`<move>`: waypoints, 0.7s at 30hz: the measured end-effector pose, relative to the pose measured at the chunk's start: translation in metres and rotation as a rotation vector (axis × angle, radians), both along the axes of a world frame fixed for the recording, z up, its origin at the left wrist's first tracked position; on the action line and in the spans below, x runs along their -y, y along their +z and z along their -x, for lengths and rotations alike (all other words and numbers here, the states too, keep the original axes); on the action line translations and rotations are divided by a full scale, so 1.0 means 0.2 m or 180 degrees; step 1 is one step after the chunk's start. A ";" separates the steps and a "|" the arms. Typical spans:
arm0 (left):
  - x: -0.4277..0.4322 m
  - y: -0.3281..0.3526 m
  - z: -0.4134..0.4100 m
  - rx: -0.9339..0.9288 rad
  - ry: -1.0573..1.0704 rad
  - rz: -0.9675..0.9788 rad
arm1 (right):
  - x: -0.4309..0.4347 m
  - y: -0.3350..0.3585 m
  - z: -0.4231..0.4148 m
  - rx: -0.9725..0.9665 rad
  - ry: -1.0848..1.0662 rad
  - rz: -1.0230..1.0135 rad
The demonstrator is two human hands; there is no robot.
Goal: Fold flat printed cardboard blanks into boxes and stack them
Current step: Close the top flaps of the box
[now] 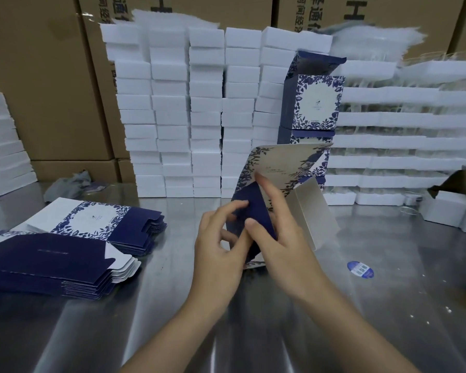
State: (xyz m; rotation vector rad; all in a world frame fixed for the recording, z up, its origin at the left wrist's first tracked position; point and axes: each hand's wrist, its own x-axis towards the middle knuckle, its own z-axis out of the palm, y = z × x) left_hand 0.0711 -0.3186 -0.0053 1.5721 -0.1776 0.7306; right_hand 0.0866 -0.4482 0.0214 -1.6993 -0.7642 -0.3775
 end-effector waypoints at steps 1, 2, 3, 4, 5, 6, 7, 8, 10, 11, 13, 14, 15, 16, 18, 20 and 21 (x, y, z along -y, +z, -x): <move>0.00 0.00 0.00 -0.0033 0.0012 0.0052 | 0.00 0.00 0.00 0.0033 -0.0078 0.0017; 0.00 0.00 -0.01 -0.0096 0.0007 0.0152 | -0.01 0.00 0.00 0.0060 -0.0143 -0.0005; 0.00 0.00 -0.01 -0.0190 -0.0027 0.0319 | -0.01 0.00 -0.01 0.0063 -0.0170 -0.0060; 0.00 0.01 -0.02 -0.0286 -0.0086 0.0505 | -0.01 0.00 -0.01 0.0046 -0.0185 -0.0114; -0.01 0.00 -0.02 -0.0376 -0.0149 0.0635 | -0.01 -0.01 -0.02 0.0023 -0.0196 -0.0157; -0.01 0.00 -0.03 -0.0440 -0.0205 0.0679 | -0.01 -0.01 -0.03 0.0003 -0.0212 -0.0181; -0.02 0.00 -0.04 -0.0472 -0.0248 0.0639 | -0.01 -0.01 -0.04 -0.0023 -0.0230 -0.0202; -0.03 0.00 -0.04 -0.0480 -0.0277 0.0576 | 0.00 -0.01 -0.04 -0.0063 -0.0247 -0.0202; -0.03 0.00 -0.04 -0.0457 -0.0267 0.0507 | 0.00 0.00 -0.05 -0.0131 -0.0276 -0.0175; -0.02 0.01 -0.04 -0.0421 -0.0228 0.0517 | -0.01 0.00 -0.04 -0.0149 -0.0292 -0.0161; -0.03 0.02 -0.04 -0.0338 -0.0121 0.0620 | -0.01 0.00 -0.04 -0.0203 -0.0292 -0.0163; -0.04 0.02 -0.04 -0.0305 -0.0088 0.0691 | -0.01 0.00 -0.03 -0.0192 -0.0280 -0.0119; -0.05 0.03 -0.05 -0.0275 -0.0076 0.0737 | -0.02 0.00 -0.03 -0.0113 -0.0283 -0.0019; -0.06 0.03 -0.05 -0.0231 -0.0081 0.0763 | -0.02 0.00 -0.02 -0.0006 -0.0309 0.0115; -0.07 0.03 -0.04 -0.0134 -0.0100 0.0789 | -0.03 0.00 0.00 0.0111 -0.0318 0.0293; -0.09 0.02 -0.03 -0.0112 -0.0058 0.0845 | -0.04 0.01 0.02 0.0133 -0.0318 0.0405; -0.10 0.02 -0.04 -0.0124 -0.0023 0.0877 | -0.05 0.00 0.02 0.0074 -0.0293 0.0485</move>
